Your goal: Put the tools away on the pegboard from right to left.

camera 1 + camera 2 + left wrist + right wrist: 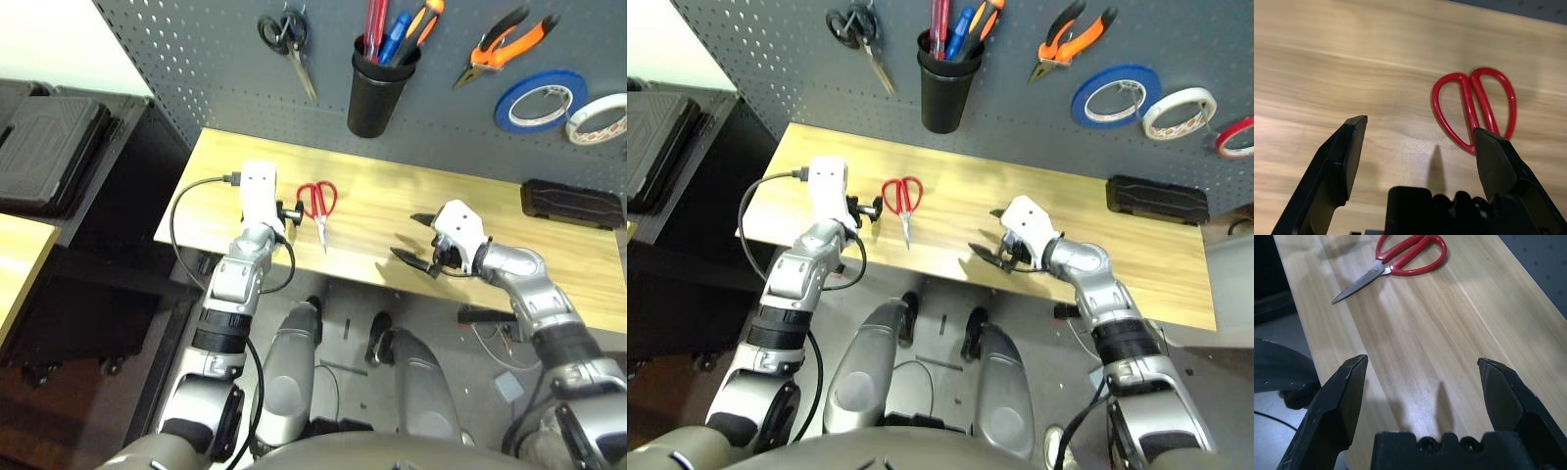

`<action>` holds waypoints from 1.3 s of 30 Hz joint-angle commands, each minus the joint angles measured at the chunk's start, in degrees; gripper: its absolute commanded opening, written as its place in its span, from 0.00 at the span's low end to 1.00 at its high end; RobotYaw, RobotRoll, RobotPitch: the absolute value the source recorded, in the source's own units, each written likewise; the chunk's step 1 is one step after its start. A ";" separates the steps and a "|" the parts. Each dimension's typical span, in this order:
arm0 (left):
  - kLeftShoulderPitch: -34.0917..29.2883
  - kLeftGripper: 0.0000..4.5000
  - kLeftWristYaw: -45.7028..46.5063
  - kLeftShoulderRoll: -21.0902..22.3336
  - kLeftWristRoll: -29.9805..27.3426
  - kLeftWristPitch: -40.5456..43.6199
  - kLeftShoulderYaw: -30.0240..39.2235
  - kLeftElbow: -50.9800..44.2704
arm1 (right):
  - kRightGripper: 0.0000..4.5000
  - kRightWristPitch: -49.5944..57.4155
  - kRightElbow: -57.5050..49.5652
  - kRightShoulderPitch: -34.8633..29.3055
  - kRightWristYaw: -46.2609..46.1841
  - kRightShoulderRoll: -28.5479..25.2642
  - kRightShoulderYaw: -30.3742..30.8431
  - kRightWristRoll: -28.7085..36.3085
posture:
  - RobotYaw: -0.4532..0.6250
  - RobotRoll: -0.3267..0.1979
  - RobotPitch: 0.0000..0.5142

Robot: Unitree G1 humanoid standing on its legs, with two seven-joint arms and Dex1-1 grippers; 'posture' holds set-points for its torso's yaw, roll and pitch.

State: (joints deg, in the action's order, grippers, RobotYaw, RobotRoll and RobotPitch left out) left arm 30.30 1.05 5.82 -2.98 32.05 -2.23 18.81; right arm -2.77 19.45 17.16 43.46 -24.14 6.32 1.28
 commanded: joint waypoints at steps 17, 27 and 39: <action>16.28 1.00 0.11 -2.69 2.94 -21.61 2.78 48.71 | 1.00 13.41 -17.75 -5.47 -2.85 -2.45 -0.38 1.31 | 0.58 0.62 0.62; 17.21 0.25 1.29 -4.45 1.24 -24.17 6.06 48.58 | 1.00 12.87 -18.04 -6.36 1.00 -5.84 -1.89 4.80 | 0.61 0.62 0.57; 7.84 0.01 2.98 -5.62 -2.55 -15.50 9.26 21.43 | 1.00 5.27 -10.61 -3.59 6.55 -5.77 -2.82 8.46 | 0.66 0.62 0.55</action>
State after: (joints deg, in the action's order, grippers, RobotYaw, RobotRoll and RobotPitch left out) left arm 40.41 3.68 0.88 -4.56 13.82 6.83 44.88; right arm 4.00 7.54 14.19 49.04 -29.86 4.16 8.85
